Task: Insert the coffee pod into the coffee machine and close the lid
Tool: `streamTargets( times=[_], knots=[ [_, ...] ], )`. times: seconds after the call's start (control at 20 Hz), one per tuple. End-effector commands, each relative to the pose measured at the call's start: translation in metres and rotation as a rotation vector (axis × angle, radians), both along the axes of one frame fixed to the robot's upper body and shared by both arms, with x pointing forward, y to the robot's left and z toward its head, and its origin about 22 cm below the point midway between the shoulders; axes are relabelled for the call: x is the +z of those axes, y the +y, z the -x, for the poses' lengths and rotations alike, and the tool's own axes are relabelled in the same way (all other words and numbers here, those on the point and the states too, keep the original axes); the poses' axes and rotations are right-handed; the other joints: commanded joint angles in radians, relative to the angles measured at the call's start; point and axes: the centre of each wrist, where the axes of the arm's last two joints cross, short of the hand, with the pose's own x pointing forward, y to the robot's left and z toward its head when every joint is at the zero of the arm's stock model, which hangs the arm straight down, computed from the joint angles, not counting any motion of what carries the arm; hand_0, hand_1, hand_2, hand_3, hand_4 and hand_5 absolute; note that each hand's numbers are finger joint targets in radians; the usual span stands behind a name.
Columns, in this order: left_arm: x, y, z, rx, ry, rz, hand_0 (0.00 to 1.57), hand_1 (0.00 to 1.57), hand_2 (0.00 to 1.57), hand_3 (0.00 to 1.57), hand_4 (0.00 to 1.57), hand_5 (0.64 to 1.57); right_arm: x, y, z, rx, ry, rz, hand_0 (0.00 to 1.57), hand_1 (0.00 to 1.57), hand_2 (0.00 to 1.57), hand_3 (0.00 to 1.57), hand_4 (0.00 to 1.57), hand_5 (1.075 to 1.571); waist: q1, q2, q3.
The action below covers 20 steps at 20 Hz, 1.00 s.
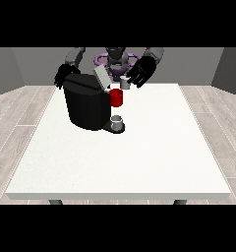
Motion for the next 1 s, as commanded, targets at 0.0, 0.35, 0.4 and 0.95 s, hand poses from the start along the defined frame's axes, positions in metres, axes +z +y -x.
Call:
streamTargets(
  times=[0.0,0.35,0.4,0.95],
  knots=[
    [0.026,-0.002,-0.002,0.051,-0.038,-0.027,1.26,1.26,1.31,1.24,0.51,1.571,0.009,0.008,-0.002,0.015,-0.024,-0.001,0.0,0.0,0.0,0.0,0.51,1.571,-0.033,0.024,0.0002],
    [0.013,-0.014,-0.004,0.006,-0.013,-0.018,1.31,1.31,1.33,1.23,0.49,1.571,0.006,-0.012,-0.001,-0.01,-0.046,0.015,0.0,0.0,0.0,0.0,0.46,1.571,-0.034,0.041,0.0004],
    [0.016,-0.011,-0.005,-0.001,0.002,-0.016,1.29,1.29,1.32,1.22,0.5,1.571,0.014,-0.006,-0.004,-0.03,-0.021,0.017,0.0,0.0,0.0,0.0,0.48,1.571,-0.023,0.021,0.0001],
    [0.007,0.004,-0.004,-0.008,0.016,-0.008,1.18,1.18,1.25,1.18,0.49,1.571,0.012,-0.007,0.005,-0.025,0.003,-0.016,0.0,0.0,0.0,0.0,0.5,1.571,-0.046,0.025,-0.0003]
  ],
)
